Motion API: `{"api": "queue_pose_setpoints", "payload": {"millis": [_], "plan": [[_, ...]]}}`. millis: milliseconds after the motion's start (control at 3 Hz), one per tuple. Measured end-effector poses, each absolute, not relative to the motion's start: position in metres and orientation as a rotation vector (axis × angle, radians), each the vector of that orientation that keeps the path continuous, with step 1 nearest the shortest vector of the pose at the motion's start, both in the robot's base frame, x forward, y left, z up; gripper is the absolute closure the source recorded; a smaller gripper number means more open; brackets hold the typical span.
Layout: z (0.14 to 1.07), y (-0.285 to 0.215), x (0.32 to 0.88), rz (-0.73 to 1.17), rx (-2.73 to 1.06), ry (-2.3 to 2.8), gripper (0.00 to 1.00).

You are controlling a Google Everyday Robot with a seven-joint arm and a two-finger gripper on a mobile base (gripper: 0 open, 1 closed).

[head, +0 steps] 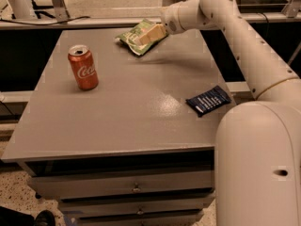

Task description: Move green jalapeno chip bag near rxbar blueberry

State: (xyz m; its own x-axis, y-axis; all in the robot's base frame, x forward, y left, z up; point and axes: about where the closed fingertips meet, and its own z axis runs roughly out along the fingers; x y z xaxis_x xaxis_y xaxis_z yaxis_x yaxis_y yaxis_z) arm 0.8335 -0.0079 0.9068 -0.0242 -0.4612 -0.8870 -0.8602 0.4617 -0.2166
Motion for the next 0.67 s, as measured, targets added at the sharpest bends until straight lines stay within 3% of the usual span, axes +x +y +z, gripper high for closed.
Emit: {"api": "queue_pose_setpoints", "payload": {"millis": [667], "plan": [[0.863,0.012,0.868,0.498,-1.130,1.748,0.00]]}}
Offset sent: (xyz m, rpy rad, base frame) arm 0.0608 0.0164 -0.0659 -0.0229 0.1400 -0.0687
